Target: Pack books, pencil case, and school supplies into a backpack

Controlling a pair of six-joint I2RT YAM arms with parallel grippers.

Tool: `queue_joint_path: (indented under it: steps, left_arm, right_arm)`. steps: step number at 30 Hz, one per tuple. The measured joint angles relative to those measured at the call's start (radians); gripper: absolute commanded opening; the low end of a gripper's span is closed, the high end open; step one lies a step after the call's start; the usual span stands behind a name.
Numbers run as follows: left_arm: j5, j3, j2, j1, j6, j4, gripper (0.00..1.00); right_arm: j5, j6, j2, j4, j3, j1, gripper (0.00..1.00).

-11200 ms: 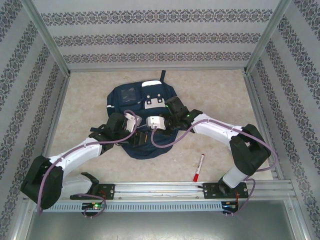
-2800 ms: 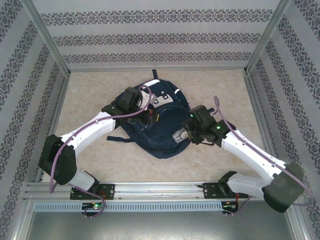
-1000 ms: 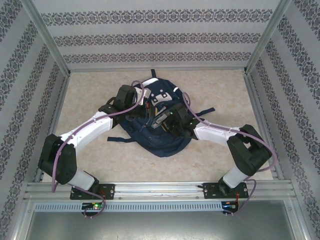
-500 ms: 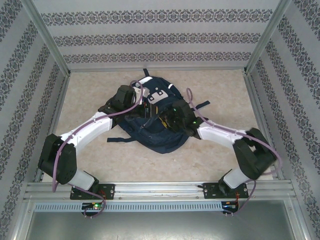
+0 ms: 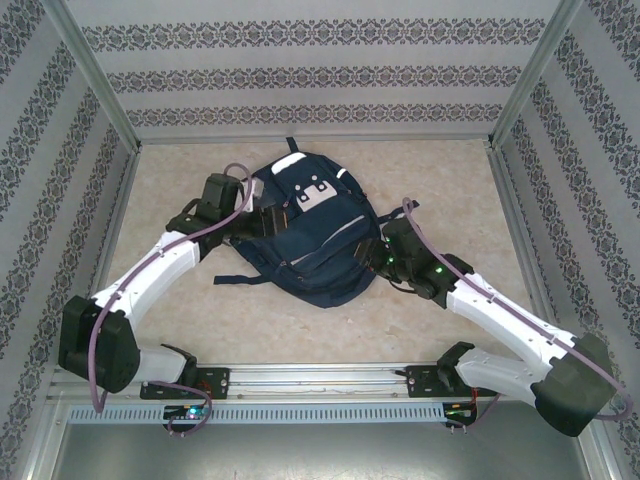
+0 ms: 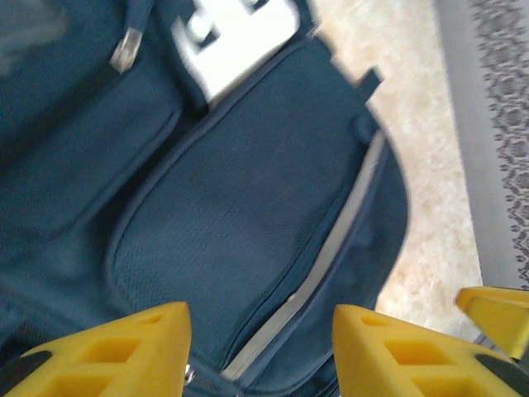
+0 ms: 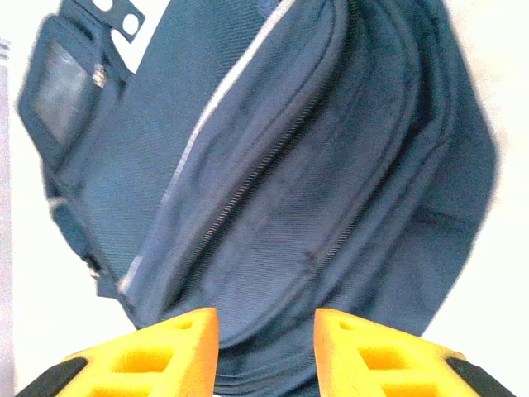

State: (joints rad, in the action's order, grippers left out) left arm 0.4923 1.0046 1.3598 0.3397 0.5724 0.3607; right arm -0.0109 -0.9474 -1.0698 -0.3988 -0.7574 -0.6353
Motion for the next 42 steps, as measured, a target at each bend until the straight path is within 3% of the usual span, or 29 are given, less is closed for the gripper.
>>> queue_joint_path:
  steps: [7,16,20,21,22,27,35,42]
  left_arm:
    - [-0.021,-0.056,0.121,0.000,0.148,0.006,0.52]
    - [0.031,-0.056,0.256,0.001,0.270,-0.093,0.43]
    - [0.032,-0.056,0.269,0.002,0.297,-0.101,0.31]
    - [0.032,-0.056,0.269,0.002,0.305,-0.102,0.24]
    - [0.033,-0.056,0.269,0.002,0.313,-0.102,0.16]
    - [0.004,-0.059,0.215,0.035,0.308,-0.090,0.00]
    - [-0.071,-0.146,0.096,0.073,0.358,-0.096,0.00]
    - [-0.165,-0.247,-0.004,0.125,0.523,-0.153,0.00]
  right_arm:
    - [0.037,0.177,-0.078,-0.024,-0.052,-0.070,0.38]
    - [0.022,0.248,-0.196,0.064,-0.076,-0.126,0.37]
    - [0.014,0.276,-0.226,0.104,-0.076,-0.133,0.40]
    - [0.012,0.282,-0.228,0.111,-0.076,-0.134,0.43]
    - [0.007,0.295,-0.242,0.122,-0.080,-0.137,0.42]
    - [-0.012,0.326,-0.415,0.219,-0.115,-0.101,0.27]
    - [-0.077,0.444,-0.571,0.279,-0.167,-0.019,0.22]
    - [-0.205,0.514,-0.752,0.368,-0.306,0.045,0.23]
